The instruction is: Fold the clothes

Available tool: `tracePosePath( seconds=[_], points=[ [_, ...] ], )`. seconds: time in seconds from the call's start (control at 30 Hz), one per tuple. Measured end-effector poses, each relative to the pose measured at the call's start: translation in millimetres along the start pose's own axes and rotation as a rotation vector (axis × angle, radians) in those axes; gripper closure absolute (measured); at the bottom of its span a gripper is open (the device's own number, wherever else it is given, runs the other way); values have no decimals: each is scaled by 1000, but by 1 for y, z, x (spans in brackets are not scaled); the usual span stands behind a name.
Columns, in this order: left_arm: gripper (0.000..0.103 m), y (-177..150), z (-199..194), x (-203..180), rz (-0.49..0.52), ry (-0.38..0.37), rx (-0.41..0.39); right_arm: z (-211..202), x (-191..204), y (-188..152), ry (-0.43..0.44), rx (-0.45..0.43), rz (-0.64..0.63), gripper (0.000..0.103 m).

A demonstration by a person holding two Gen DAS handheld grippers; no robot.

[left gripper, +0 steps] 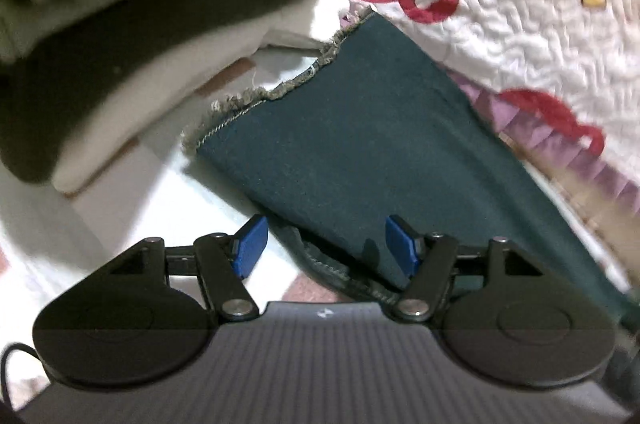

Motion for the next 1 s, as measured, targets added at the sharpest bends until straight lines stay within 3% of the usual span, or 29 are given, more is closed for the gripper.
tracePosePath(
  seconds=[0.07,0.13,0.17,0.2,0.27,0.4,0.5,0.57,0.63,0.7,0.73,0.77,0.8,0.83,0.87,1.0],
  points=[
    [43,0,1,4,-22,0,-3,-13,26,-3,56,-24,-62,22],
    [52,0,-2,7,-26,13,-24,-19,47,-10,91,-29,-121,35],
    [61,0,-3,11,-14,43,-38,-22,58,-13,108,-30,-150,53],
    [66,-1,1,11,-2,52,-35,-22,67,-16,103,-16,-200,80],
    [74,-3,8,11,23,71,-30,-18,78,-22,100,26,-254,103],
    [74,-8,14,12,28,76,-30,-13,86,-28,66,56,-289,102],
    [53,-6,17,12,-33,0,-42,-14,78,-34,42,56,-267,98],
    [53,-3,19,14,-69,-11,-62,-18,63,-40,2,61,-240,91],
    [55,-1,21,14,-75,-5,-83,-29,49,-44,-36,49,-196,87],
    [63,1,24,10,-19,34,-114,-43,27,-50,-99,39,-150,78],
    [79,1,24,8,14,56,-128,-50,17,-53,-125,34,-128,77],
    [88,2,21,5,37,68,-155,-57,6,-59,-159,32,-111,73],
    [89,3,17,2,60,80,-182,-65,-5,-66,-196,31,-94,59],
    [90,4,9,-6,91,86,-225,-69,-15,-73,-225,31,-94,52],
    [90,6,3,-13,127,90,-258,-73,-24,-80,-253,32,-96,50],
    [90,17,-5,-10,95,59,-261,-83,-50,-98,-352,55,-131,50]
  ],
)
Point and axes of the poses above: each gripper's, at about its wrist camera, not at the fingertips, and z roughly the way its jaws point, x to its left, y to its top, the point moved 9 cm from there along z, roughly the way its jaws point, and after that the axes turned 5 degrees about y, right-handed, at the moved point
